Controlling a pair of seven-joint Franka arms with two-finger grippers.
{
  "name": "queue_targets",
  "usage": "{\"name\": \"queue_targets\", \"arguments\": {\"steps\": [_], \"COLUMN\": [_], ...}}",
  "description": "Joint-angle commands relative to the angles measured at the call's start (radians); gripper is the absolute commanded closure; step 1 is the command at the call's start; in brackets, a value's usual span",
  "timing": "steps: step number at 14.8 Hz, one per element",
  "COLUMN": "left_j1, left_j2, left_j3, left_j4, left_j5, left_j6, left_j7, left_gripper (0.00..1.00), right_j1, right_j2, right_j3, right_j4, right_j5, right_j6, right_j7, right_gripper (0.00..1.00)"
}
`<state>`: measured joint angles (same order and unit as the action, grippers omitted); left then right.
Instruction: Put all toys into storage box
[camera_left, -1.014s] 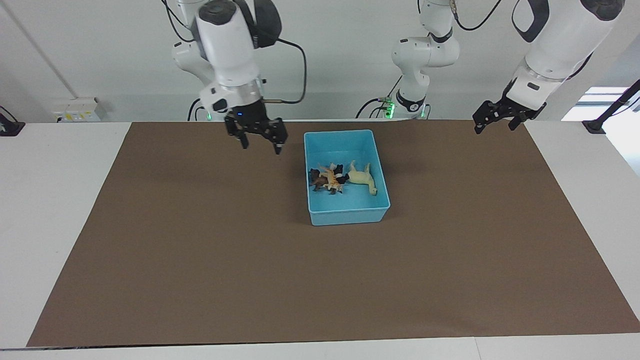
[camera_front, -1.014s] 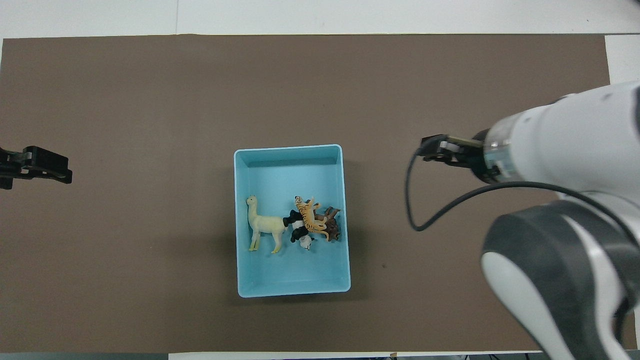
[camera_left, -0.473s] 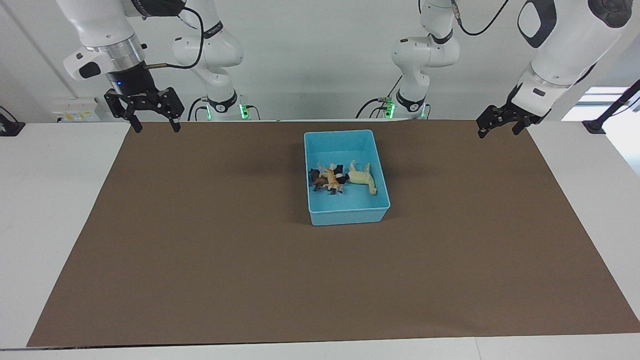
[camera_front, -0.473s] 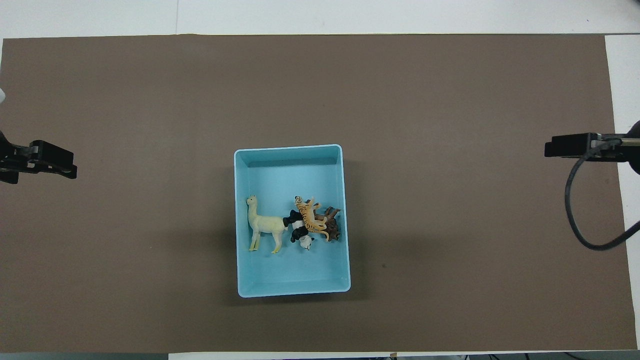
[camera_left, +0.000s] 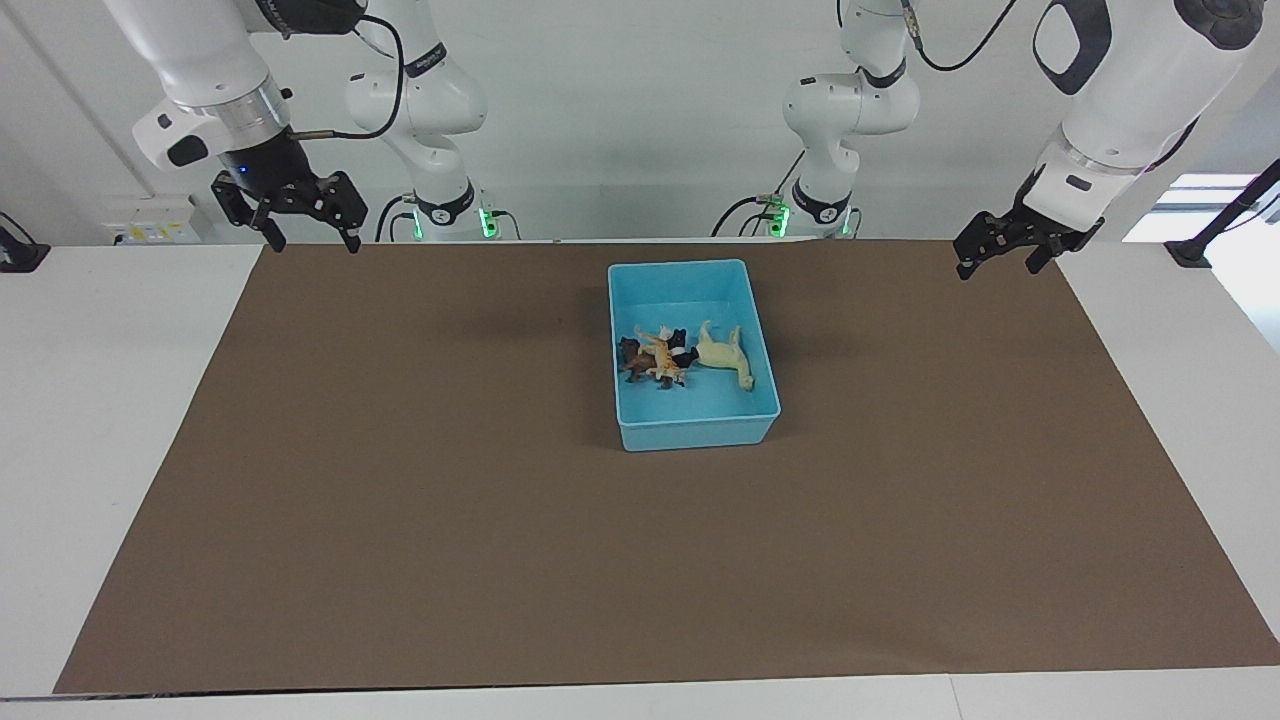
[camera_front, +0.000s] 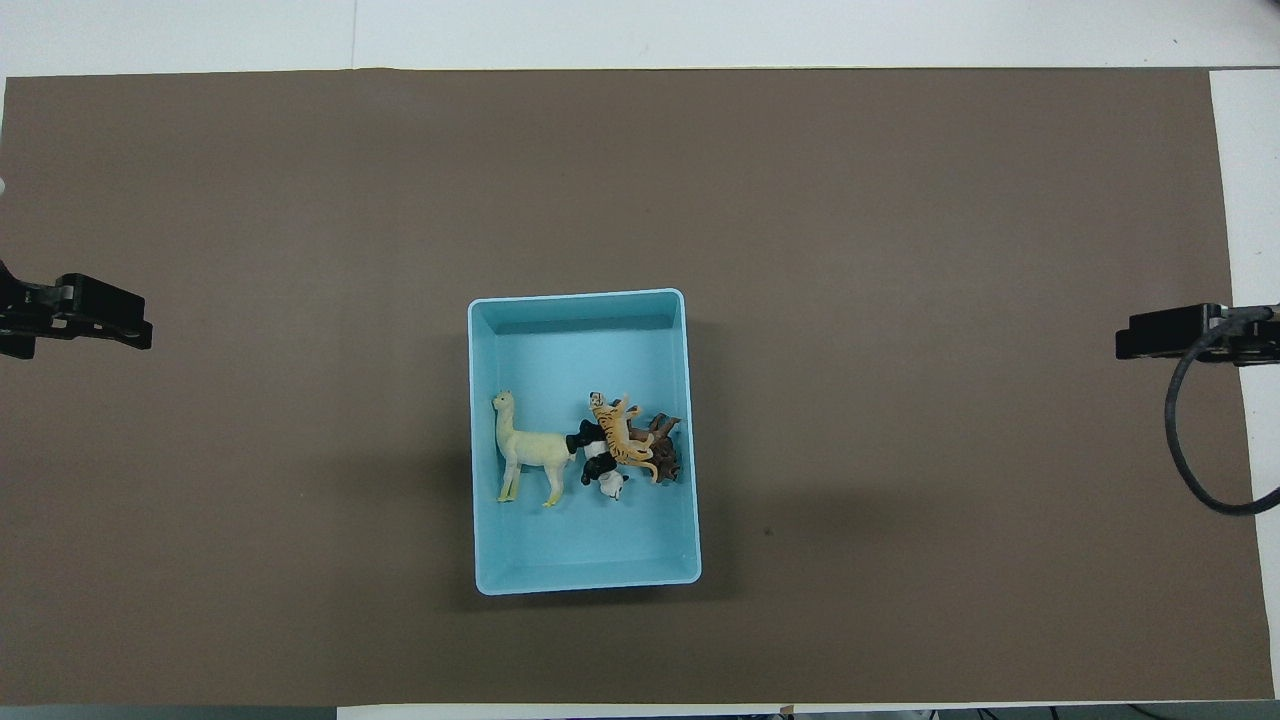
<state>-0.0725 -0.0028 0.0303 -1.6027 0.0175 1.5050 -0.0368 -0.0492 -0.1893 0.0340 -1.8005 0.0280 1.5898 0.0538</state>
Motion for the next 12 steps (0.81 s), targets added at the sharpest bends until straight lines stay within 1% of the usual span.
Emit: {"name": "queue_targets", "arguments": {"steps": [1,4,6,8,9,12], "left_j1": [-0.009,-0.007,0.002,0.003,0.003,-0.003], "left_j2": [-0.011,-0.011,-0.011,-0.011,-0.011,-0.011], "left_j3": [0.007,0.008,0.008,0.01,0.008,0.008], "left_j4": [-0.01,-0.011,-0.011,-0.011,-0.013,-0.013], "left_j5": [-0.008,-0.014,-0.014,-0.016,-0.016,-0.056], "left_j6": [0.024,0.052,0.064,0.067,0.067,0.078], "left_j7": [0.017,0.017,0.018,0.018,0.018,0.038], "left_gripper": [0.0,0.0,0.0,0.0,0.0,0.0], "right_j1": [-0.008,-0.011,-0.014,-0.024,-0.024,-0.026], "right_j2": [-0.039,-0.029,-0.006,0.042,0.056,0.065], "right_j3": [0.01,0.01,0.009,0.009,0.009,0.007], "right_j4": [-0.069,-0.063,-0.028,0.047,0.068,0.076], "right_j5": [-0.016,-0.016,-0.017,-0.017,-0.017,-0.019], "right_j6": [0.047,0.055,0.075,0.014,-0.004,-0.008], "right_j7": [-0.023,-0.028,-0.029,-0.04,-0.051,-0.072], "right_gripper": [0.0,0.0,0.0,0.0,0.0,0.0]}}
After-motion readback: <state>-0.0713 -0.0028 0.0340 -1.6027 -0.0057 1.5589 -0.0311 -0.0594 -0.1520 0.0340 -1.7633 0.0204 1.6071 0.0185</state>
